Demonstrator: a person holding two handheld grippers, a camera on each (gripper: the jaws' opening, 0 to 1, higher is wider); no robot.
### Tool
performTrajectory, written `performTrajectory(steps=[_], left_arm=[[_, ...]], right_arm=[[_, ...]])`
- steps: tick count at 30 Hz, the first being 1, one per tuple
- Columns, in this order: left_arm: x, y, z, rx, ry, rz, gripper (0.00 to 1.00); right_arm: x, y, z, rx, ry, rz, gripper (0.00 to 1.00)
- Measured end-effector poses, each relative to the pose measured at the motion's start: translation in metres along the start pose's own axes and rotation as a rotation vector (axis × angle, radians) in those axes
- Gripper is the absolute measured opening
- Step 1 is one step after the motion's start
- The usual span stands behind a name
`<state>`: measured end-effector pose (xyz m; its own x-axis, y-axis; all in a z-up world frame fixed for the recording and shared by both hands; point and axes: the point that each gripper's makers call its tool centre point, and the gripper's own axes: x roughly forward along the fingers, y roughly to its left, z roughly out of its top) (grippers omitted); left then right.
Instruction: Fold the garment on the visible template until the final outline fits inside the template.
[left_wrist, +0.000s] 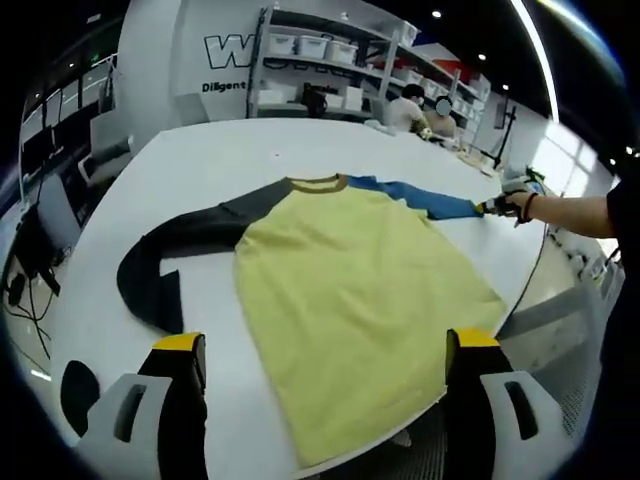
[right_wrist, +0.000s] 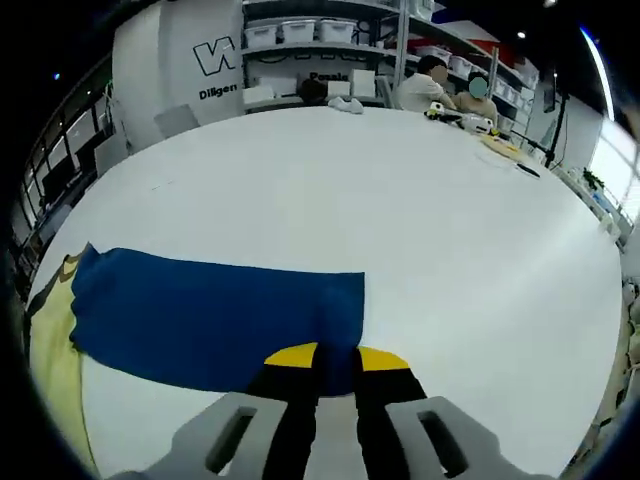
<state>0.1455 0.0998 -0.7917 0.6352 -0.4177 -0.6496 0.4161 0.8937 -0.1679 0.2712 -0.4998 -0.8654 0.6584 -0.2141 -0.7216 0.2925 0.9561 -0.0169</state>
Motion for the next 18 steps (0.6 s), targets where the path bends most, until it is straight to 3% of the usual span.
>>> performTrajectory(steps=[4, 6, 11, 18], left_arm=[[-0.001, 0.002, 0.001, -0.004, -0.005, 0.000, 0.97], [-0.001, 0.002, 0.000, 0.001, 0.003, -0.003, 0.97], [-0.002, 0.001, -0.001, 0.007, 0.006, -0.012, 0.97], [-0.002, 0.000, -0.001, 0.013, 0.004, -0.021, 0.98]], right_arm=[[0.000, -0.003, -0.001, 0.026, -0.003, -0.003, 0.00], [0.000, -0.001, 0.000, 0.099, -0.005, 0.004, 0.00], [-0.008, 0.007, 0.004, 0.108, -0.017, 0.019, 0.00], [-0.021, 0.023, 0.024, 0.120, -0.083, 0.069, 0.00]])
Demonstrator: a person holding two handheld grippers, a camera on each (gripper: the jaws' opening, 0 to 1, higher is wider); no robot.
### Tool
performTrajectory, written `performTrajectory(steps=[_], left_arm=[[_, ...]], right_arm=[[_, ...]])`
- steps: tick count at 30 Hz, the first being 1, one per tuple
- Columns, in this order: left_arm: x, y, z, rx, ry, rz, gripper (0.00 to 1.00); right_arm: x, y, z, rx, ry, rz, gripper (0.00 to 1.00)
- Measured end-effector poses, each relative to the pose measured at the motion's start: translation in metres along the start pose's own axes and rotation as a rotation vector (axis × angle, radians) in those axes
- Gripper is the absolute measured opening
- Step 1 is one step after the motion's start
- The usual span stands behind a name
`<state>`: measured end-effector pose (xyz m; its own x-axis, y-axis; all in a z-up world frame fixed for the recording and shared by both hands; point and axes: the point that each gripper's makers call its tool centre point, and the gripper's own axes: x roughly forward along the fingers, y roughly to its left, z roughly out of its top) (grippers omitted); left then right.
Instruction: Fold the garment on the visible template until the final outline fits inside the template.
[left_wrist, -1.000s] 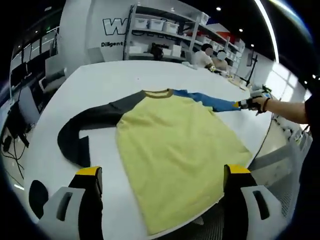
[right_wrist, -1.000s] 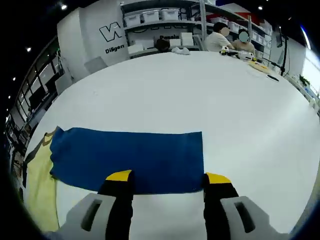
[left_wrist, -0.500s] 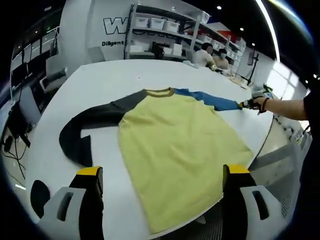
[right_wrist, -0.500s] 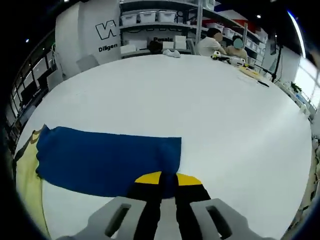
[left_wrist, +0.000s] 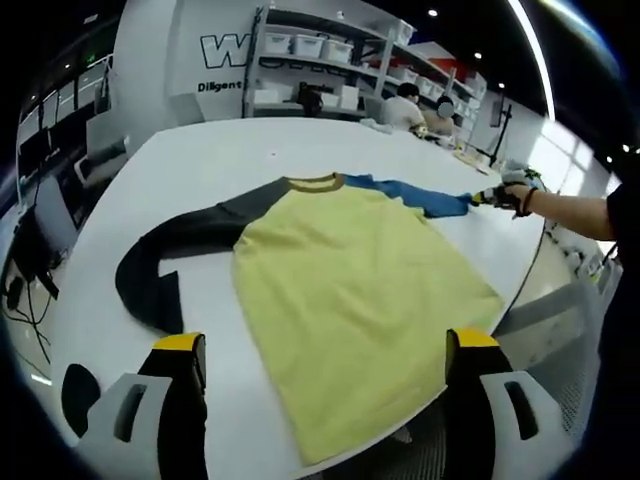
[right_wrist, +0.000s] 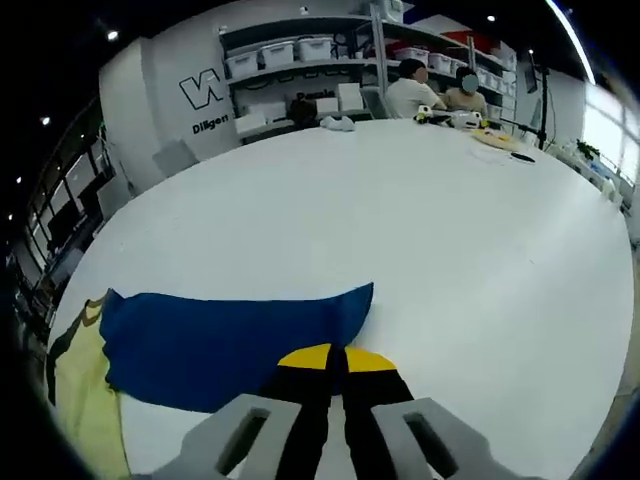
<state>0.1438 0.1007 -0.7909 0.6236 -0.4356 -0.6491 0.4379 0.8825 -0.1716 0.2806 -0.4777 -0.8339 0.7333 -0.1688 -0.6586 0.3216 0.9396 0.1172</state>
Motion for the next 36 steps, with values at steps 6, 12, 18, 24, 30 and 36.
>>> performTrajectory(steps=[6, 12, 18, 24, 30, 36], left_arm=[[0.001, -0.003, 0.001, 0.018, 0.002, -0.018, 0.98], [0.002, -0.005, 0.000, 0.023, 0.005, -0.025, 0.99], [0.001, -0.005, 0.001, 0.026, 0.003, -0.024, 0.99], [0.000, -0.005, 0.000, 0.029, 0.004, -0.026, 0.99], [-0.001, -0.006, -0.001, 0.032, 0.008, -0.026, 0.97], [-0.001, -0.009, -0.005, 0.041, 0.022, -0.033, 0.99]], right_arm=[[-0.004, 0.020, 0.009, -0.019, -0.018, 0.045, 0.00], [-0.005, 0.046, 0.021, 0.021, -0.037, 0.122, 0.00], [-0.017, 0.087, 0.028, -0.016, -0.058, 0.201, 0.00], [-0.021, 0.117, 0.038, -0.074, -0.072, 0.263, 0.00], [-0.031, 0.157, 0.042, -0.125, -0.077, 0.335, 0.00], [-0.040, 0.193, 0.042, -0.153, -0.069, 0.406, 0.00]])
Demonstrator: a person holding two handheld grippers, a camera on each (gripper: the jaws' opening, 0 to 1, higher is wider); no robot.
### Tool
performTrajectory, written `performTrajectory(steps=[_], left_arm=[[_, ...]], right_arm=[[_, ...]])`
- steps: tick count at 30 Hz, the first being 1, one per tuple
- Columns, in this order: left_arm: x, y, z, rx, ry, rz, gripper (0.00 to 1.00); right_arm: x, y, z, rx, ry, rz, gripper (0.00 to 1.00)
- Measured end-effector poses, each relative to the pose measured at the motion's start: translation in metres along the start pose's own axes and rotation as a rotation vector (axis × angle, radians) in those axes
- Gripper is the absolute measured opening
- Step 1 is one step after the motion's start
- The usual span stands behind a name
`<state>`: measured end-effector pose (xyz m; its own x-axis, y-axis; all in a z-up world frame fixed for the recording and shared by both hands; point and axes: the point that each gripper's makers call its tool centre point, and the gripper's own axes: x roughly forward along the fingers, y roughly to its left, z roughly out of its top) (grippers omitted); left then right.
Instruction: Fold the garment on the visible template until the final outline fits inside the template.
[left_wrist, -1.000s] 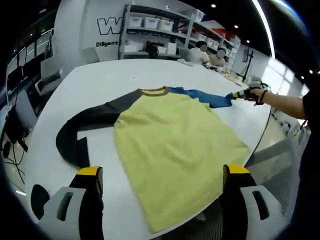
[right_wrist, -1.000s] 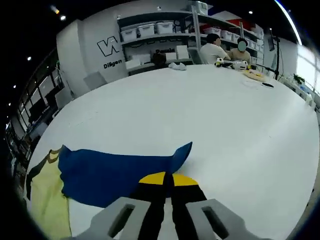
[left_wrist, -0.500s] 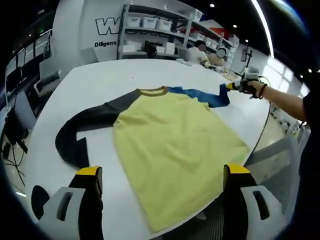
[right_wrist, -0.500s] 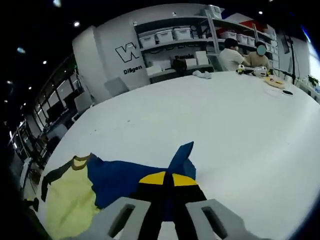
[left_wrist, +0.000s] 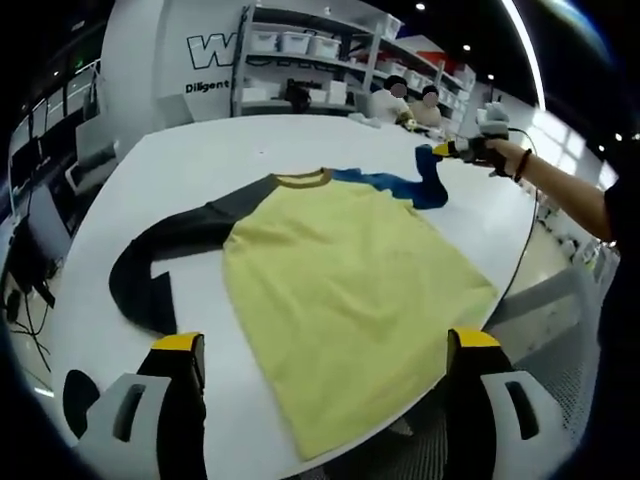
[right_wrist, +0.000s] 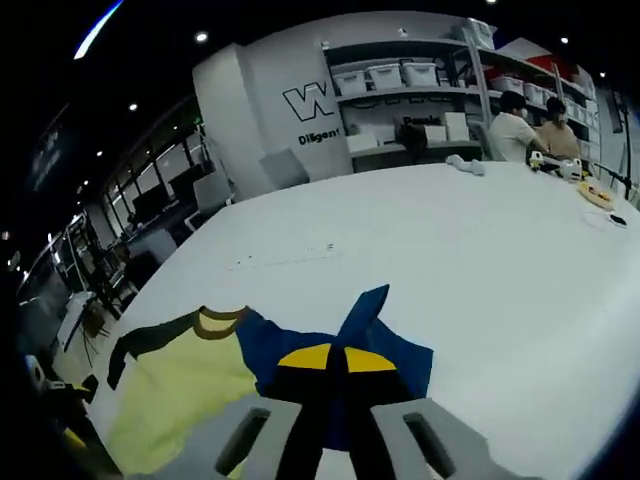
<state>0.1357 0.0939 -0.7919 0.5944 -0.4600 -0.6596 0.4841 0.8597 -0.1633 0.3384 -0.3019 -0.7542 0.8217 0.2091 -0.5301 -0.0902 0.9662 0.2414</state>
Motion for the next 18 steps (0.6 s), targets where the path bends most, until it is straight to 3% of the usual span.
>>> performTrajectory(steps=[13, 18], left_arm=[[-0.001, -0.001, 0.003, 0.018, -0.010, -0.006, 0.99], [-0.001, 0.000, 0.004, 0.028, -0.020, -0.001, 0.99]], right_arm=[[0.017, 0.069, 0.017, -0.098, 0.000, 0.107, 0.00], [0.021, 0.103, 0.015, -0.149, 0.013, 0.154, 0.00]])
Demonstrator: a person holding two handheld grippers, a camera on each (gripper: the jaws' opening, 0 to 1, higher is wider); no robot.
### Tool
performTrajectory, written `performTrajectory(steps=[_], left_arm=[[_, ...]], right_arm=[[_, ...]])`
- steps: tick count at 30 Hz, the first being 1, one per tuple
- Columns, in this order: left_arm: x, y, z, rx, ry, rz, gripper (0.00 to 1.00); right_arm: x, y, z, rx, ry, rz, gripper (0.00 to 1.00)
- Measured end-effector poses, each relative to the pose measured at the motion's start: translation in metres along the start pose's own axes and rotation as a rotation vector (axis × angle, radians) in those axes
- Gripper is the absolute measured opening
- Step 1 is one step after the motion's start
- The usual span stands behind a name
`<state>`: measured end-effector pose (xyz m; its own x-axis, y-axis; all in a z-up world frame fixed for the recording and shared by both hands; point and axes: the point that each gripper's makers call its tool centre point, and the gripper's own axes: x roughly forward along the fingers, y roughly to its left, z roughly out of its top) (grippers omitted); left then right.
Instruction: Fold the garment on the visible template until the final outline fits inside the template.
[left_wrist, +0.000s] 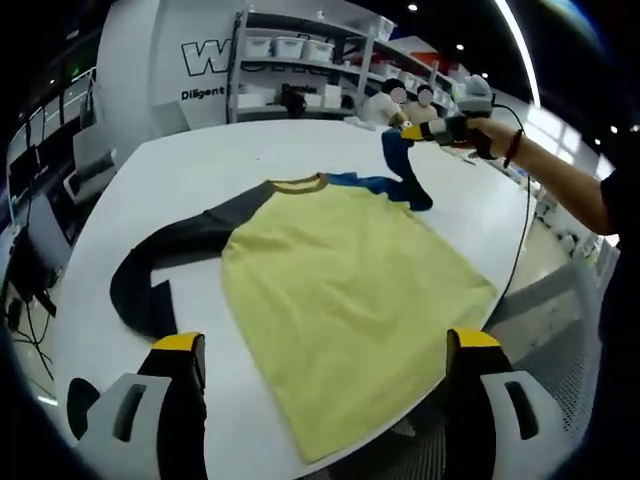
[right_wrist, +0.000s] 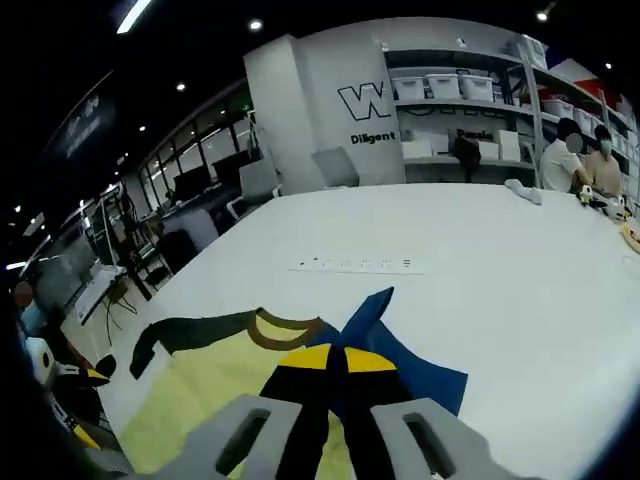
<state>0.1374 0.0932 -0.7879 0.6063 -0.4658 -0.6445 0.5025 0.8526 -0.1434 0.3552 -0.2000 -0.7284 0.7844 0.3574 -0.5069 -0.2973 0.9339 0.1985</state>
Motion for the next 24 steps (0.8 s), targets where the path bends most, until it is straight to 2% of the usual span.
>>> performTrajectory(steps=[6, 13, 24], left_arm=[[-0.001, 0.003, 0.002, 0.011, -0.010, 0.010, 0.97], [-0.002, 0.002, 0.008, 0.013, -0.032, 0.007, 0.98], [-0.004, 0.007, 0.006, 0.006, -0.031, 0.021, 0.99]], right_arm=[[0.011, 0.033, 0.001, -0.096, 0.022, 0.025, 0.00], [0.023, 0.071, -0.001, -0.132, 0.040, 0.066, 0.00], [0.043, 0.122, -0.006, -0.172, 0.067, 0.124, 0.00]])
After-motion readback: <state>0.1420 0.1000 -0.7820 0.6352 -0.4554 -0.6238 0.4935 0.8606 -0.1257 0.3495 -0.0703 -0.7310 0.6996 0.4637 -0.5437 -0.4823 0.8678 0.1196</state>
